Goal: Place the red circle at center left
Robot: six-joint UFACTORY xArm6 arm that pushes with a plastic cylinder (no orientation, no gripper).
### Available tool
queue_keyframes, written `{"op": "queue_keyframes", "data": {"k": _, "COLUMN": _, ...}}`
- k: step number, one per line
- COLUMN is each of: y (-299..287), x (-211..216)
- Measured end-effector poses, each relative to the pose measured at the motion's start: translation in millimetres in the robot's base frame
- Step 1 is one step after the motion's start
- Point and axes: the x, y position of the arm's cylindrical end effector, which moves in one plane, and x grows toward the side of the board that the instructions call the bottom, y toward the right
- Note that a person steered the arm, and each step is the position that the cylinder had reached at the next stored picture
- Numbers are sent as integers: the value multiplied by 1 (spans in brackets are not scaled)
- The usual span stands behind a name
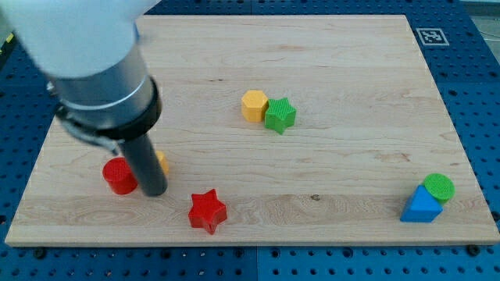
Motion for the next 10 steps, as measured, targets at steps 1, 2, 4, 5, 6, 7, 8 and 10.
{"op": "queue_keyframes", "data": {"k": 1, "y": -3, "x": -36}}
{"op": "queue_keyframes", "data": {"k": 2, "y": -3, "x": -25}}
{"op": "queue_keyframes", "data": {"k": 4, "y": 6, "x": 48}}
{"op": "queue_keyframes", "data": {"k": 5, "y": -15, "x": 52}}
{"op": "queue_keyframes", "data": {"k": 6, "y": -23, "x": 9}}
{"op": "queue_keyframes", "data": {"k": 7, "y": -36, "x": -40}}
{"op": "queue_keyframes", "data": {"k": 8, "y": -33, "x": -34}}
{"op": "queue_keyframes", "data": {"k": 10, "y": -32, "x": 20}}
